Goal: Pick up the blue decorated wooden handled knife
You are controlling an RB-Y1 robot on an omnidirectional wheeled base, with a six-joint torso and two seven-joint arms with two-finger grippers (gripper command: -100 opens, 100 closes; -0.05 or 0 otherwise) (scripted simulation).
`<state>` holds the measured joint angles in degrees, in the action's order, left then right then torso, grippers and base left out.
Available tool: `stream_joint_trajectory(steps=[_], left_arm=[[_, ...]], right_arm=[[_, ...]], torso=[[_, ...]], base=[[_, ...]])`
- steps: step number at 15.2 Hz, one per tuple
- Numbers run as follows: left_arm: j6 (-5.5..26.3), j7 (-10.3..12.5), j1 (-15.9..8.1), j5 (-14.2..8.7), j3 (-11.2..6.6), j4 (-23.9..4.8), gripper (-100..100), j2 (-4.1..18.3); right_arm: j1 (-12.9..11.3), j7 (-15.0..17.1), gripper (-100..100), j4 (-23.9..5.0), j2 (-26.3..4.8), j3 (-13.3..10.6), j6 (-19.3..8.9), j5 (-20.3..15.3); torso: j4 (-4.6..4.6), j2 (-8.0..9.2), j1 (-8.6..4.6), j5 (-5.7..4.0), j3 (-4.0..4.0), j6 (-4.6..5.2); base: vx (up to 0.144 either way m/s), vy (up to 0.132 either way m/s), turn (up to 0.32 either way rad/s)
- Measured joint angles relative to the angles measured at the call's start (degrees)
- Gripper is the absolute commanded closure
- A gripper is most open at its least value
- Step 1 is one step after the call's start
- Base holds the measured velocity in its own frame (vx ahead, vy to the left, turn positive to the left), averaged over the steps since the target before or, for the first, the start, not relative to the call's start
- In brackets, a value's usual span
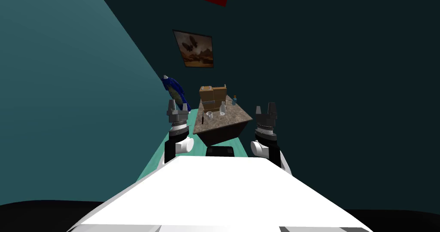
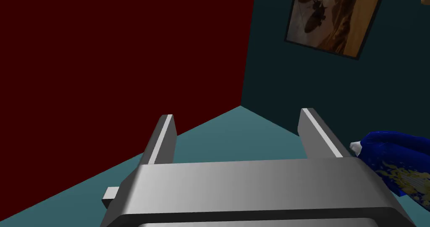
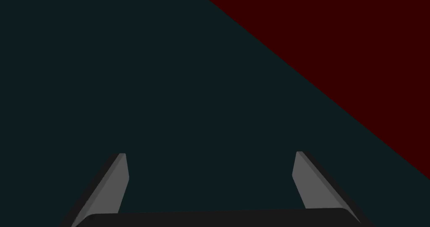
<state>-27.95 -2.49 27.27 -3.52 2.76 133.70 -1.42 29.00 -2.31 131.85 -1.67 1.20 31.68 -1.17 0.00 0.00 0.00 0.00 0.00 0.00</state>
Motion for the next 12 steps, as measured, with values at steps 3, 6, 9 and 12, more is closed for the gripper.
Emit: stream_joint_trajectory(steps=[3, 6, 9, 12], left_arm=[[1.14, 0.37, -0.35, 0.06, 0.08, -0.19, -100, 3.16], [3.46, 0.93, -1.26, 0.22, 0.29, -0.57, -100, 6.61], [6.16, 1.51, -2.39, 0.53, 0.91, -1.46, -100, 9.86], [9.43, 2.25, -3.77, 0.60, 1.18, -2.38, -100, 12.81]], right_arm=[[0.00, 0.00, 0, 0.00, 0.00, 0.00, 0.00, 0.00], [-0.01, 0.00, 0, 0.00, -0.01, 0.01, 0.00, 0.00], [-0.01, 0.00, 0, 0.00, -0.01, 0.01, 0.00, 0.00], [-0.01, 0.00, 0, 0.00, -0.01, 0.01, 0.00, 0.00]], torso=[[0.01, 0.07, 0.17, 0.03, 0.04, 0.00], [0.03, 0.16, 0.30, 0.07, 0.09, 0.00], [0.05, 0.22, 0.41, 0.09, 0.13, 0.01], [0.04, 0.18, 0.39, 0.09, 0.10, 0.02]], base=[[-0.022, 0.041, -0.023], [-0.044, 0.069, -0.036], [-0.055, 0.091, -0.053], [-0.042, 0.077, -0.051]])
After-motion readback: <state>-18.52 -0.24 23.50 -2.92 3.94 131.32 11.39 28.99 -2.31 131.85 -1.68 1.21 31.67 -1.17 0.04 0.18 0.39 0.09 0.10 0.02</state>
